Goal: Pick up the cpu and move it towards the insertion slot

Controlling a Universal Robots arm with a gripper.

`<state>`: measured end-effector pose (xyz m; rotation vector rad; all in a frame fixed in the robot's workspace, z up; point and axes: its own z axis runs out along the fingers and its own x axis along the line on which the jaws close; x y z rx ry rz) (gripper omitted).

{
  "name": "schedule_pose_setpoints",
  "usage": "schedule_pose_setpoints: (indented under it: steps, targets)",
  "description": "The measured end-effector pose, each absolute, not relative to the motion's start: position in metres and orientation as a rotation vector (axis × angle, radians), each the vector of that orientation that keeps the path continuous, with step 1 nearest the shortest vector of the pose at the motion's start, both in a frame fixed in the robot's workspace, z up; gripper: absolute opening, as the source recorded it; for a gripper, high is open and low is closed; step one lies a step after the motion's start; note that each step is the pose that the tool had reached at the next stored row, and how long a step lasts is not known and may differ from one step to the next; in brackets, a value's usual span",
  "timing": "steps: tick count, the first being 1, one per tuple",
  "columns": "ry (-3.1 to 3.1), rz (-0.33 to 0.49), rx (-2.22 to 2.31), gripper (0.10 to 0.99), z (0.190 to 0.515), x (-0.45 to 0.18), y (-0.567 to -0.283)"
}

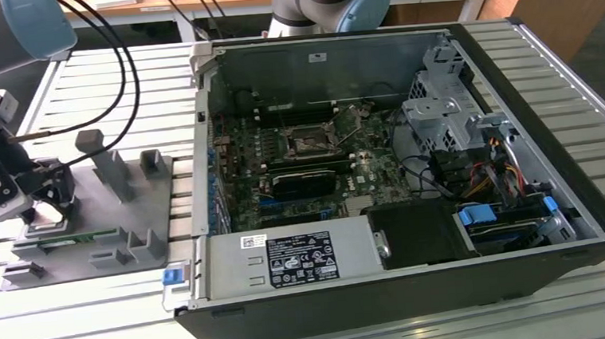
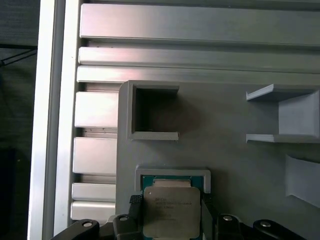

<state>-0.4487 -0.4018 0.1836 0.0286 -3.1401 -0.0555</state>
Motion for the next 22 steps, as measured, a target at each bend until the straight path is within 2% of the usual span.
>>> schedule_pose_setpoints:
  steps: [22]
  targets:
    - [-3.140, -0.058, 0.029, 0.545, 0.210, -0.449, -0.402]
